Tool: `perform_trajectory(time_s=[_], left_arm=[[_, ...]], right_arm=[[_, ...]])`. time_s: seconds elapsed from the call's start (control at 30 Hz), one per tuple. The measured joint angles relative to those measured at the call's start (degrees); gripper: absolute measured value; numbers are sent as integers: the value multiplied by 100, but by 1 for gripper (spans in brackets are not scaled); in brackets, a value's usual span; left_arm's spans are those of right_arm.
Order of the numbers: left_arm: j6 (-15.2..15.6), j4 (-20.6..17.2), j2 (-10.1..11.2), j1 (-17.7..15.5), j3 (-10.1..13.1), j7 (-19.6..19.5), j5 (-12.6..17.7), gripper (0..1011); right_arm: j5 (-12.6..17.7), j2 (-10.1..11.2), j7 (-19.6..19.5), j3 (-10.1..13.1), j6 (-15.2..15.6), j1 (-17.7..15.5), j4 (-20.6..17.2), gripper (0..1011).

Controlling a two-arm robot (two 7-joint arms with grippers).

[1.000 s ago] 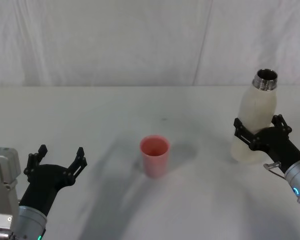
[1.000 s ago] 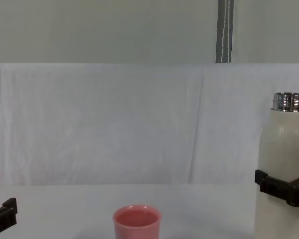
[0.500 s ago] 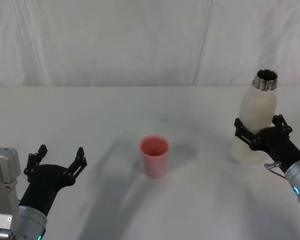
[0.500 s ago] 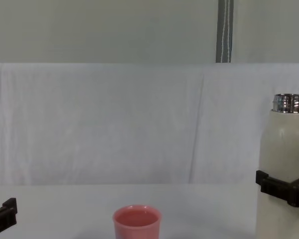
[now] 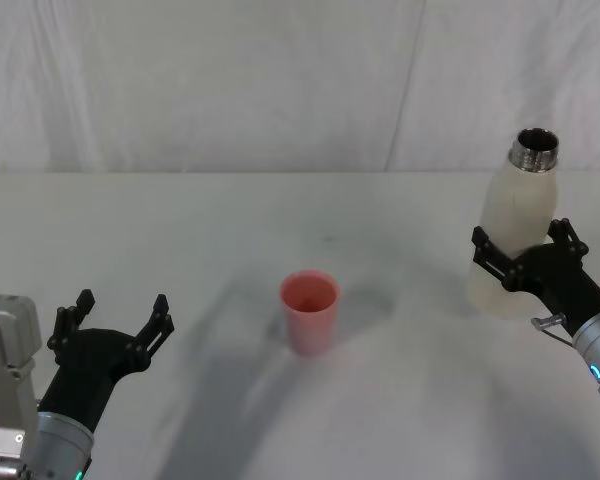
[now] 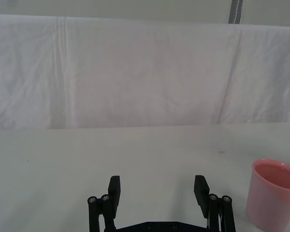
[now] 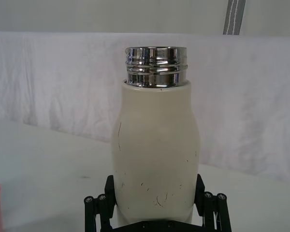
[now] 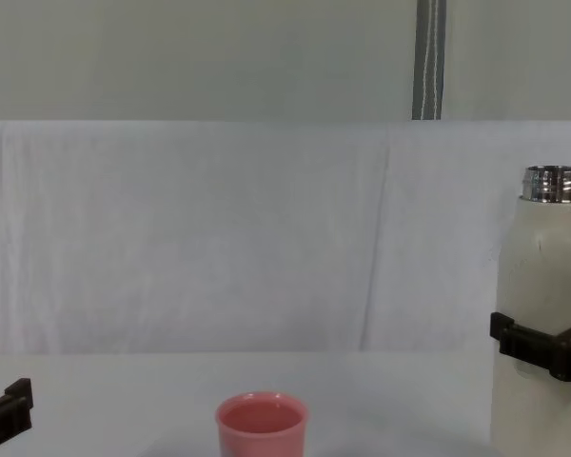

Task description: Grasp the thermos with one hand and pour water into the cup lid.

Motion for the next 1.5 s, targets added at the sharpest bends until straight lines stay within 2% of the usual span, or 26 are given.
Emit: perform_trajectory(time_s=[0.63,1.5], left_arm=[[0,0,0,0,0,0,0,1001],[0,0,0,0,0,0,0,1001]], right_arm=[[6,-22,-87,127,-53,-53,34,952],[-24,-118,-22,14,-93,11,238,951]])
